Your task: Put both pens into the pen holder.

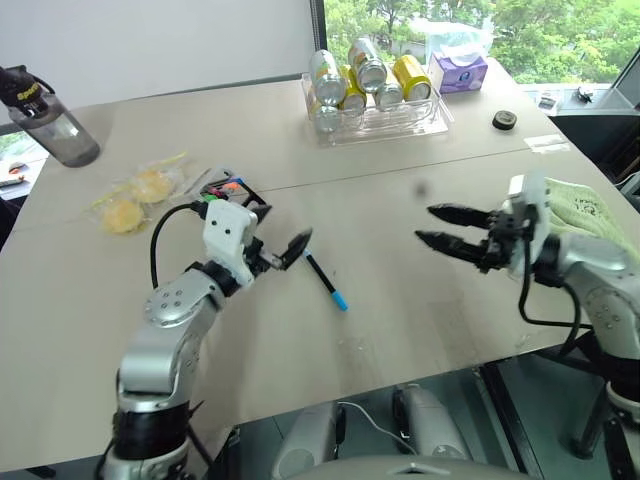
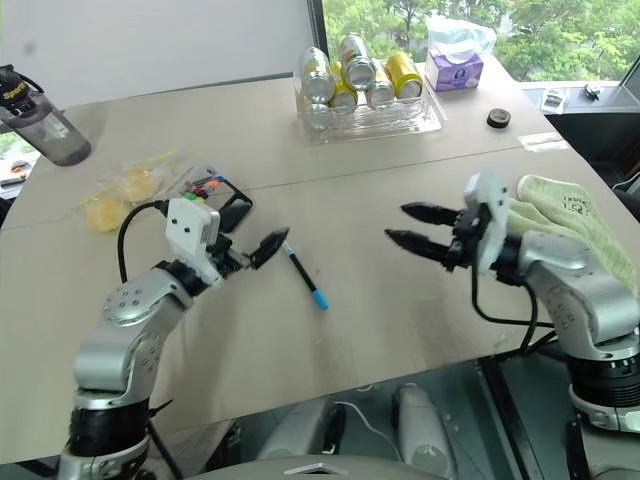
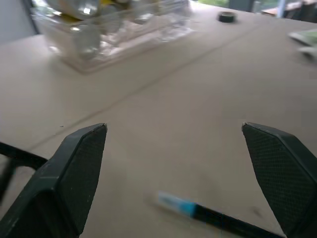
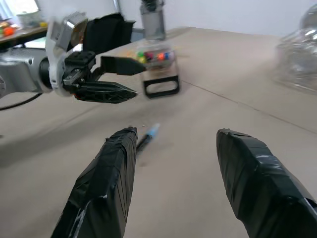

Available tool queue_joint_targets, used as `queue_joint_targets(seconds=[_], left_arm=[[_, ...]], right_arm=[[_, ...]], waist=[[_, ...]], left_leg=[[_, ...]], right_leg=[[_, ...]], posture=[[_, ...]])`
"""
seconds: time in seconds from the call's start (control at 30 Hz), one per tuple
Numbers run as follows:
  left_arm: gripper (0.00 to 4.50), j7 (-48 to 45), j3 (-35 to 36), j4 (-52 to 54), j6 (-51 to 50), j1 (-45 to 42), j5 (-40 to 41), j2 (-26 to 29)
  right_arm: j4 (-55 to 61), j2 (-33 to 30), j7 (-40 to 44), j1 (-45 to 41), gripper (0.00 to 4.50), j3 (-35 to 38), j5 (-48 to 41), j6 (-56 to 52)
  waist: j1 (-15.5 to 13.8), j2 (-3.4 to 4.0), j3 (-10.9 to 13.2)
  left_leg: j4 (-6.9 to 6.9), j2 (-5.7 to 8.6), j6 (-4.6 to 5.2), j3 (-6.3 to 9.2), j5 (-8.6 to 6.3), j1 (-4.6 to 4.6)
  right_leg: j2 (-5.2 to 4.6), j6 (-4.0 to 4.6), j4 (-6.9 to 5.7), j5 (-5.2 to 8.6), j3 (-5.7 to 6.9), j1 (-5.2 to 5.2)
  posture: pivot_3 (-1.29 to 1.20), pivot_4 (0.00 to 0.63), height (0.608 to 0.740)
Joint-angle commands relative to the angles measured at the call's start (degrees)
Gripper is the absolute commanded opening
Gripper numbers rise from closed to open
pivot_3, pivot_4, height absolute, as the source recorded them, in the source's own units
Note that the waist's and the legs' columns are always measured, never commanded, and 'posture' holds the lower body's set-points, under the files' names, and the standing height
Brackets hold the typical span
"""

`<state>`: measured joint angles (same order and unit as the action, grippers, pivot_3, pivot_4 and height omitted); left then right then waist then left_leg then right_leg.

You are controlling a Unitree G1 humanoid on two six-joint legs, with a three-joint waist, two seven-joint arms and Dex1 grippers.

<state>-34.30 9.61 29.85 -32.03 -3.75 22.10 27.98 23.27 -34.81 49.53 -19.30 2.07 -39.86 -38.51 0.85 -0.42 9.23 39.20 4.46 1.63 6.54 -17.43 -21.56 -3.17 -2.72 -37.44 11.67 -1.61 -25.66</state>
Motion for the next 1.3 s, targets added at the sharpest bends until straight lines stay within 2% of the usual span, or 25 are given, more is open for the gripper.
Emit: queue_joint_targets(seconds=[0.03, 0.13, 0.2, 0.3, 0.4, 0.57, 0.73, 0.83, 0.87, 0.93, 1.0, 1.07, 1.3], left_arm=[[4.49, -4.79, 4.78, 6.2, -4.37, 4.38, 6.82, 5.15], [4.49, -8.39, 10.83, 6.91, -7.97, 9.41, 10.49, 11.35], [4.49, -11.48, 16.75, 5.94, -9.57, 14.72, 11.78, 15.4], [4.49, -16.05, 21.48, 5.03, -9.33, 21.93, 11.81, 19.09], [4.49, -22.68, 27.03, 3.21, -8.26, 31.38, 9.85, 22.93], [4.49, -24.0, 30.69, 2.14, -7.72, 32.99, 10.8, 23.39], [4.49, -24.6, 30.93, 2.83, -7.8, 33.53, 11.31, 22.66], [4.49, -24.35, 30.92, 3.49, -8.03, 32.89, 12.28, 22.24], [4.5, -24.36, 30.96, 3.56, -8.05, 32.73, 12.48, 22.24], [4.5, -24.54, 30.83, 3.5, -7.95, 32.41, 12.8, 22.41], [4.5, -24.71, 30.51, 3.19, -7.74, 31.84, 12.89, 22.68], [4.5, -24.73, 30.03, 2.84, -7.6, 30.89, 13.0, 22.88], [4.5, -22.26, 27.02, 2.82, -9.58, 24.15, 16.79, 21.22]], right_arm=[[4.22, 2.14, -3.02, 0.12, 2.7, -6.24, 2.11, -1.5], [3.93, 3.8, -6.18, -1.26, 2.7, -14.34, 9.34, -0.58], [1.32, 7.04, -8.52, -2.78, 2.7, -19.95, 14.75, 1.8], [-2.76, 12.08, -10.95, -4.92, 2.7, -23.17, 17.99, 2.38], [-11.66, 18.62, -13.98, -9.56, 2.7, -25.84, 22.07, 2.43], [-19.77, 23.03, -14.51, -13.79, 2.7, -30.21, 27.49, 1.91], [-24.54, 23.44, -16.09, -15.2, 2.7, -37.5, 36.15, 0.4], [-24.44, 24.87, -17.99, -15.2, 2.7, -37.48, 37.85, -3.54], [-24.04, 25.06, -18.23, -15.19, 2.19, -37.56, 38.33, -4.39], [-23.57, 25.29, -18.64, -14.98, 1.46, -37.39, 38.91, -5.52], [-23.37, 25.4, -19.02, -14.81, 0.42, -36.92, 39.26, -6.29], [-23.03, 25.34, -19.21, -14.77, 0.04, -36.5, 39.55, -6.82], [-21.65, 26.72, -22.27, -14.12, 0.04, -31.31, 39.05, -5.04]], waist=[[-0.03, 0.01, 0.0], [-0.09, -0.02, -0.01], [0.2, -0.02, -0.01], [0.04, -0.05, -0.03], [0.43, -0.06, -0.03], [-0.45, -0.13, -0.07], [0.5, -0.16, -0.11], [1.08, -0.24, -0.17], [1.19, -0.24, -0.19], [1.33, -0.22, -0.22], [1.33, -0.22, -0.23], [1.26, -0.24, -0.26], [1.07, -0.22, -0.29]], left_leg=[[0.0, 0.03, 0.0, 0.0, 0.0, 0.01], [0.06, 0.06, 0.0, -0.03, 0.0, 0.03], [0.03, 0.04, 0.0, -0.07, 0.0, 0.1], [-0.03, 0.03, -0.02, -0.12, 0.01, 0.17], [-0.06, 0.03, -0.02, -0.22, 0.01, 0.22], [-0.1, 0.09, -0.02, 0.0, 0.01, 0.26], [-0.13, 0.09, -0.02, -0.06, 0.0, 0.26], [-0.34, 0.07, -0.05, -0.15, 0.02, 0.56], [-0.45, 0.06, -0.08, -0.15, 0.03, 0.73], [-0.6, 0.05, -0.09, -0.15, 0.04, 0.93], [-0.61, 0.05, -0.09, -0.14, 0.04, 0.97], [-0.61, 0.06, -0.09, -0.12, 0.05, 0.99], [-0.61, 0.09, -0.1, 0.0, 0.05, 0.97]], right_leg=[[-0.02, 0.0, -0.02, 0.0, -0.01, 0.02], [-0.02, 0.0, -0.1, 0.0, 0.07, 0.01], [0.02, 0.01, -0.16, 0.01, 0.12, 0.0], [0.03, 0.02, -0.16, 0.02, 0.09, 0.01], [0.05, 0.02, -0.12, 0.02, 0.0, 0.02], [0.01, 0.03, -0.05, 0.03, 0.27, 0.1], [0.01, 0.03, -0.04, 0.03, 0.14, 0.07], [0.02, 0.04, -0.07, 0.03, 0.03, 0.18], [0.02, 0.05, -0.06, 0.04, 0.02, 0.31], [0.02, 0.06, -0.04, 0.04, 0.02, 0.46], [0.02, 0.07, -0.05, 0.04, 0.04, 0.49], [0.01, 0.06, -0.02, 0.04, 0.07, 0.49], [-0.01, 0.06, 0.07, 0.04, 0.18, 0.55]], posture=[[0.0, 0.15, 0.739], [0.0, 0.15, 0.739], [0.0, 0.15, 0.739], [0.0, 0.15, 0.739], [0.0, 0.15, 0.739], [0.0, 0.15, 0.739], [0.0, 0.15, 0.739], [0.0, 0.15, 0.739], [0.0, 0.15, 0.739], [0.0, 0.15, 0.739], [0.0, 0.15, 0.739], [0.0, 0.15, 0.739], [0.0, 0.15, 0.739]])
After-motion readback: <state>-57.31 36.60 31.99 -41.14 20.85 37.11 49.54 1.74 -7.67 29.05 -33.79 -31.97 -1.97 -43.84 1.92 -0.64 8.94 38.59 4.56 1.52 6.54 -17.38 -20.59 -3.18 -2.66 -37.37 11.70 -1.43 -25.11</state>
